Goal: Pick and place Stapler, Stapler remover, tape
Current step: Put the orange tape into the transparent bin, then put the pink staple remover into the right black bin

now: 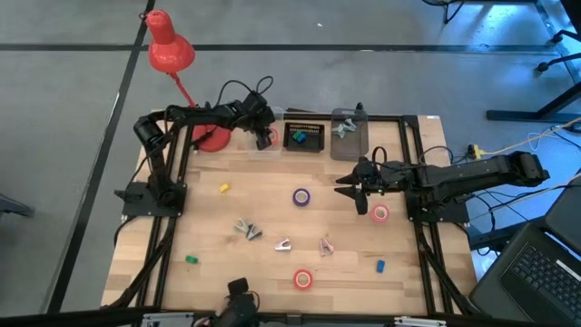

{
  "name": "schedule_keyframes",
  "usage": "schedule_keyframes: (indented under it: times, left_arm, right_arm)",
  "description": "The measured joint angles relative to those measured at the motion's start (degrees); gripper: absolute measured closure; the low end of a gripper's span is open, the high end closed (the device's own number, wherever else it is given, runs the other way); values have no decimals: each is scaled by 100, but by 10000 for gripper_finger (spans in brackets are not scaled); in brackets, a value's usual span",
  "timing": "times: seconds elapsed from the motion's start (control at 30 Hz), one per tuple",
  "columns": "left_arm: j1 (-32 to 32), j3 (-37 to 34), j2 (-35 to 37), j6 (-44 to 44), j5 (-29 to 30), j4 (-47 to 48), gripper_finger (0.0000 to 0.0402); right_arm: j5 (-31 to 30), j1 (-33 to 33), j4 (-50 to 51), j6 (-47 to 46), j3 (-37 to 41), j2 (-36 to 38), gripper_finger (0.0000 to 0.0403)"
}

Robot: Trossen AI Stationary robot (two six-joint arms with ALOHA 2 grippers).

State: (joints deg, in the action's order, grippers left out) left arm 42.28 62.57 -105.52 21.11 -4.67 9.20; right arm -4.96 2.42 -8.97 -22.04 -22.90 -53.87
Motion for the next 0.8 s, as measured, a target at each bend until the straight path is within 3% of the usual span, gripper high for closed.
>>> schedule_keyframes:
  times: [0.3, 0.47, 0.7, 0.8]
  left_arm:
    - [-117, -2, 742, -48, 364, 51, 190]
    - [-309, -2, 1630, -301, 305, 844, 170]
    - [-850, -50, 2704, -1079, -856, 3157, 170]
    - [-1272, -398, 2988, -1506, -1194, 3675, 171]
  right_arm:
    - [-1, 0, 2, -25, 0, 0, 249]
    - [-1, 1, 34, -216, 0, 0, 249]
    - [-59, 2, 46, -306, 0, 0, 249]
    - [-231, 0, 46, -296, 0, 0, 249]
